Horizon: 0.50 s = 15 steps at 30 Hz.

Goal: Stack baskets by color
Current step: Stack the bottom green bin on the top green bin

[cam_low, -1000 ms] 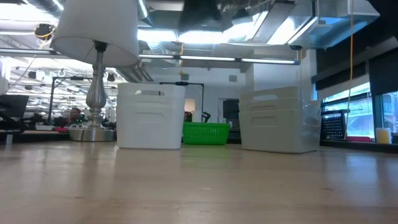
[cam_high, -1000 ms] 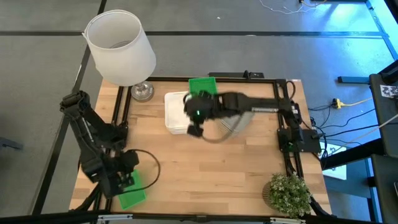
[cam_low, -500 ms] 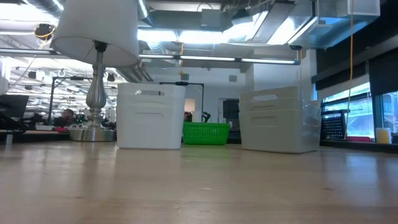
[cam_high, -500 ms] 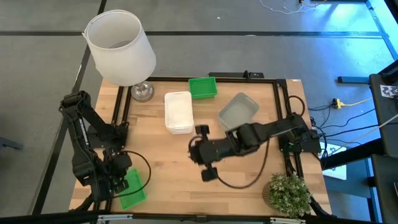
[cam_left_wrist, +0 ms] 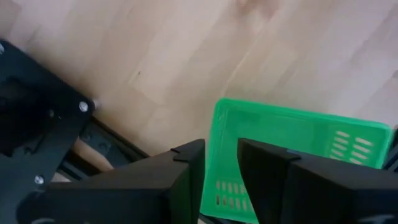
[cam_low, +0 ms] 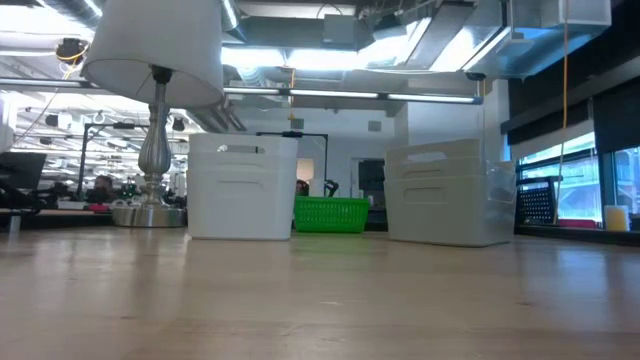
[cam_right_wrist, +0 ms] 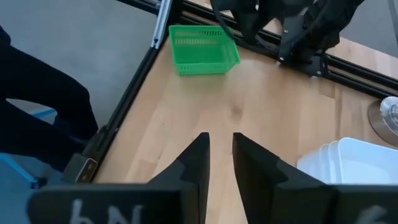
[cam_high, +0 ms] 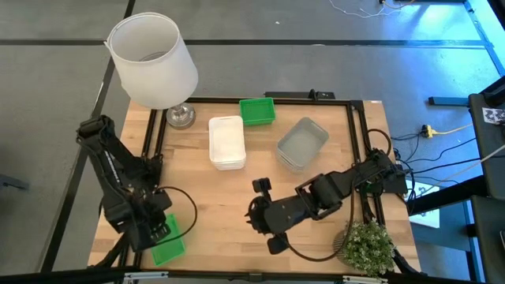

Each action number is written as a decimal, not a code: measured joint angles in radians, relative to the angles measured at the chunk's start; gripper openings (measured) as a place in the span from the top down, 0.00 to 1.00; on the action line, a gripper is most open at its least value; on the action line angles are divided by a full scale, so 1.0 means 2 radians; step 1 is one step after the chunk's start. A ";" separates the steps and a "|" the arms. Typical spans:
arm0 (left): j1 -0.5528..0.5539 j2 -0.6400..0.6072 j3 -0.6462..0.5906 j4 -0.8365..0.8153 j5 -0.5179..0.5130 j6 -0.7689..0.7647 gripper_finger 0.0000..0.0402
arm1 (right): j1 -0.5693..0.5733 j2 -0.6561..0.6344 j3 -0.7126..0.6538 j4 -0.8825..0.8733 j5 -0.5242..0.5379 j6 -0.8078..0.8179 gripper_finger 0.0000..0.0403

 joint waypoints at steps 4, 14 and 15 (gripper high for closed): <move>0.013 0.000 -0.033 0.023 0.012 0.000 0.76 | 0.003 0.000 0.000 0.000 0.000 0.009 0.83; 0.026 0.000 -0.143 0.153 0.051 0.001 0.75 | 0.005 0.000 0.000 0.000 0.001 -0.005 0.83; 0.026 0.000 -0.151 0.163 0.051 0.001 0.75 | 0.005 0.000 0.000 0.000 0.001 -0.005 0.83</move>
